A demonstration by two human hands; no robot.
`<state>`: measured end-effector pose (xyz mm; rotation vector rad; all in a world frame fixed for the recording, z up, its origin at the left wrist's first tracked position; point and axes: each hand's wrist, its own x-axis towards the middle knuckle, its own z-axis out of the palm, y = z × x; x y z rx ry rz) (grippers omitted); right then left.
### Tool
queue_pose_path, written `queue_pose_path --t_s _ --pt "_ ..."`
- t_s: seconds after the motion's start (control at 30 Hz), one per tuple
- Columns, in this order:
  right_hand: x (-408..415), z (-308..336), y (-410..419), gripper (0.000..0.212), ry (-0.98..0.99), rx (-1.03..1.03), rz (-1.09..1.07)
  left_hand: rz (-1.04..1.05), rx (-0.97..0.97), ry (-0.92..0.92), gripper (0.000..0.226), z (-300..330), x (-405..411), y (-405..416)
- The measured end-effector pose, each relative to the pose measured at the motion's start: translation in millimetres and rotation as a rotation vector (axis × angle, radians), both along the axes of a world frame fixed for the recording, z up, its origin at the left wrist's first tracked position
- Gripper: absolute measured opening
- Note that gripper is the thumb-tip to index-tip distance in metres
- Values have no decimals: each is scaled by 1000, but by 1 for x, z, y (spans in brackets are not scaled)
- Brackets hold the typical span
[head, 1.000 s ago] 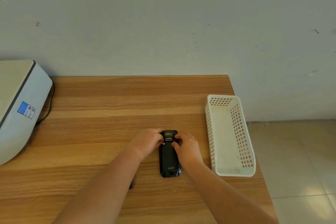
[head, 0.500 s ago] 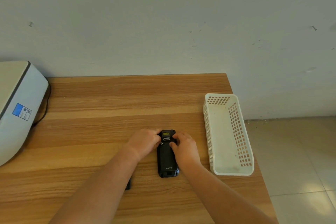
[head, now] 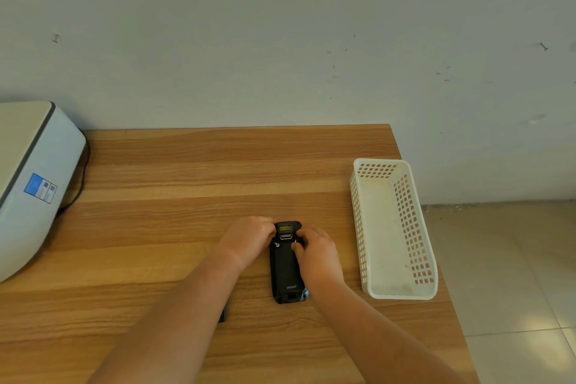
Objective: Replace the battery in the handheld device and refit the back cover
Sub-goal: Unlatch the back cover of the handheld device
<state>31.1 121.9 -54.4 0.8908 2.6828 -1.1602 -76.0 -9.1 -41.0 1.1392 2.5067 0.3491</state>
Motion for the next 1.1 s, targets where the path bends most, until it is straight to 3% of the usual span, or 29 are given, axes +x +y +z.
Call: queue_pose_path --t_s 0.13,0.37,0.73,0.9,1.1 --pt "0 1 0 29 -4 -10 -9 281 131 -28 19 -2 22 -3" --pt "0 5 -2 32 -29 -29 -34 704 153 -157 10 -7 57 7" --pt "1 3 0 30 -14 -20 -24 967 167 -265 13 -4 63 28" --pt "2 0 0 29 -7 -15 -17 1100 178 -439 13 -4 59 35" --pt "1 0 0 30 7 -30 -21 1220 87 -518 9 -5 49 42"
